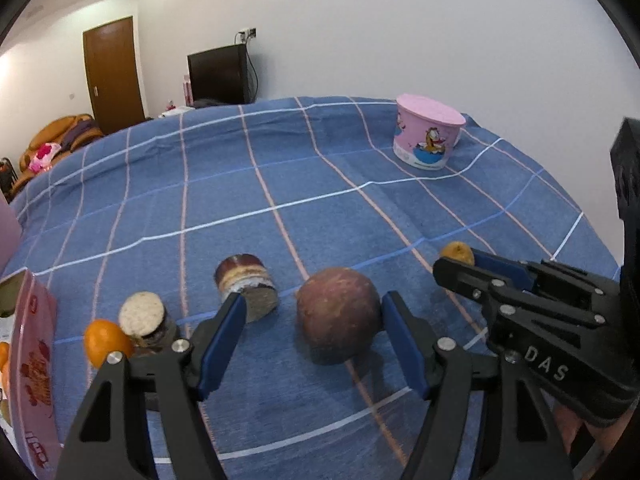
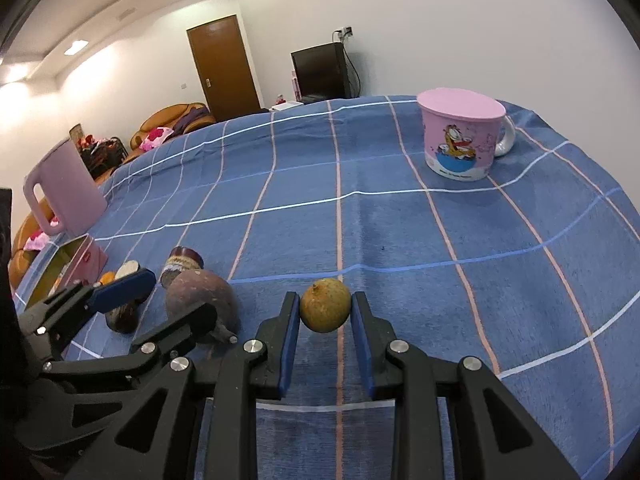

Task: Organize fruits
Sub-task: 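Grasp the purple passion fruit with the left tool while the right tool holds the yellow fruit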

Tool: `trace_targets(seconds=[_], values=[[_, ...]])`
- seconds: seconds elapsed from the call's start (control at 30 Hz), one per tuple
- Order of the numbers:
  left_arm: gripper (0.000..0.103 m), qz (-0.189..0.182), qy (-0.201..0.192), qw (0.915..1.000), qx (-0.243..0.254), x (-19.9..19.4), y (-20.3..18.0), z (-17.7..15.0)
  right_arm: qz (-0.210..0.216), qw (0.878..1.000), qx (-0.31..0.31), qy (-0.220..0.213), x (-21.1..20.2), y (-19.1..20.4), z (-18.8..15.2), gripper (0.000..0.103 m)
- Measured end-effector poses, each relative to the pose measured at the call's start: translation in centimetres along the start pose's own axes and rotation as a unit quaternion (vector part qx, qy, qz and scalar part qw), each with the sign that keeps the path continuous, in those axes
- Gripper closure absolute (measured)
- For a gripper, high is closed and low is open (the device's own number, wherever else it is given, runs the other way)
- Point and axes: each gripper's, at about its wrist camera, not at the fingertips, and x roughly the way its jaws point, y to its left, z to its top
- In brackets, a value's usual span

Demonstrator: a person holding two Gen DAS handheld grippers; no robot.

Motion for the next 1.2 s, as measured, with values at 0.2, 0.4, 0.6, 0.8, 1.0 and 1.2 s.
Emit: trace_targets(seconds=[0.2, 0.4, 0.6, 0.8, 1.0, 1.2], values=[[0.030, -0.014, 0.010, 0.9998, 0.012, 0.3, -0.2, -0.1, -0.003, 1.000, 0.019, -0.016, -0.7, -0.7, -0.1, 0.075], [0.052, -0.029, 0.018, 0.9985, 0.042, 0.7, -1.6, 0.0, -0.012, 1.000, 0.013, -0.018, -0.7, -0.4, 0.0, 0.075], [0.053, -0.042, 0.022, 0.9980, 0.041, 0.9, -1.7, 0.0, -0.014, 1.000, 0.009, -0.019, -0.8, -0.3, 0.0, 0.075], [0.054, -0.027, 0.007, 0.9994, 0.020, 0.3, -0.9, 0.0, -0.006, 0.999, 0.005, -0.033, -1.3, -0.2, -0.1, 0.075], [0.054, -0.004, -0.026, 0.9995, 0.017, -1.0, -0.8, -0.1, 0.003, 0.999, -0.007, -0.039, -1.5, 0.3, -0.1, 0.075], [0.054, 0.014, -0.046, 0.9988, 0.011, -1.8, -0.5, -0.1, 0.001, 0.998, -0.020, -0.056, -2.2, 0.8, -0.2, 0.075]])
